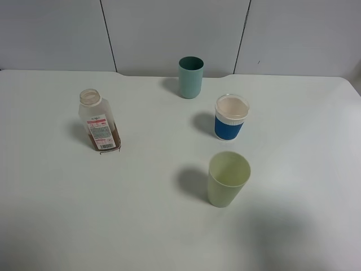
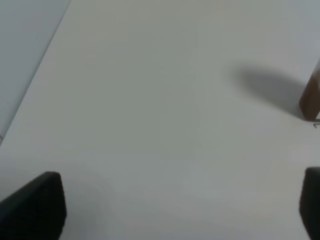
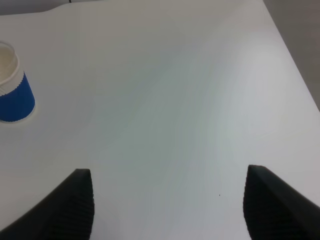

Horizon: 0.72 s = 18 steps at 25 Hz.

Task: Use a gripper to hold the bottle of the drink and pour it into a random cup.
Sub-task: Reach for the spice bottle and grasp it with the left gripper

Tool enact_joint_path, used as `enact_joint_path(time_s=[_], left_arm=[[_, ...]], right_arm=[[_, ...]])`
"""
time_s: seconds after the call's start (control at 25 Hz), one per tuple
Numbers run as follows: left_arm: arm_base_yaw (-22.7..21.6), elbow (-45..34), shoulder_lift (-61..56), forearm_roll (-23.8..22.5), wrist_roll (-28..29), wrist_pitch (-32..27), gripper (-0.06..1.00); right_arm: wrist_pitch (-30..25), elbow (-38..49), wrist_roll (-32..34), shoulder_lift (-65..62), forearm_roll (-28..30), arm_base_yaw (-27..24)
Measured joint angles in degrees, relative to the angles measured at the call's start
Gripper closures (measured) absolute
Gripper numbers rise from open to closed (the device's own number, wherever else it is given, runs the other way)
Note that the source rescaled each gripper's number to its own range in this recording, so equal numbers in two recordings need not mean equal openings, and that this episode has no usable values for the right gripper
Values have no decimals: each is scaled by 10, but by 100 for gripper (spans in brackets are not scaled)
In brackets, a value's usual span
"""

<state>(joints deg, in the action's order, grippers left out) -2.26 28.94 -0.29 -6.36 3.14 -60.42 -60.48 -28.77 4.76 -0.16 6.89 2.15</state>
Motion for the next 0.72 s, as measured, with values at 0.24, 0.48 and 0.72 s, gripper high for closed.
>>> enact_joint_path(time_s=[0.24,0.48,0.72], left_arm=[[0,0,0,0,0,0,4],[0,0,0,0,0,0,4],[0,0,0,0,0,0,4]], right_arm=[[0,0,0,0,0,0],[0,0,0,0,0,0],[0,0,0,0,0,0]])
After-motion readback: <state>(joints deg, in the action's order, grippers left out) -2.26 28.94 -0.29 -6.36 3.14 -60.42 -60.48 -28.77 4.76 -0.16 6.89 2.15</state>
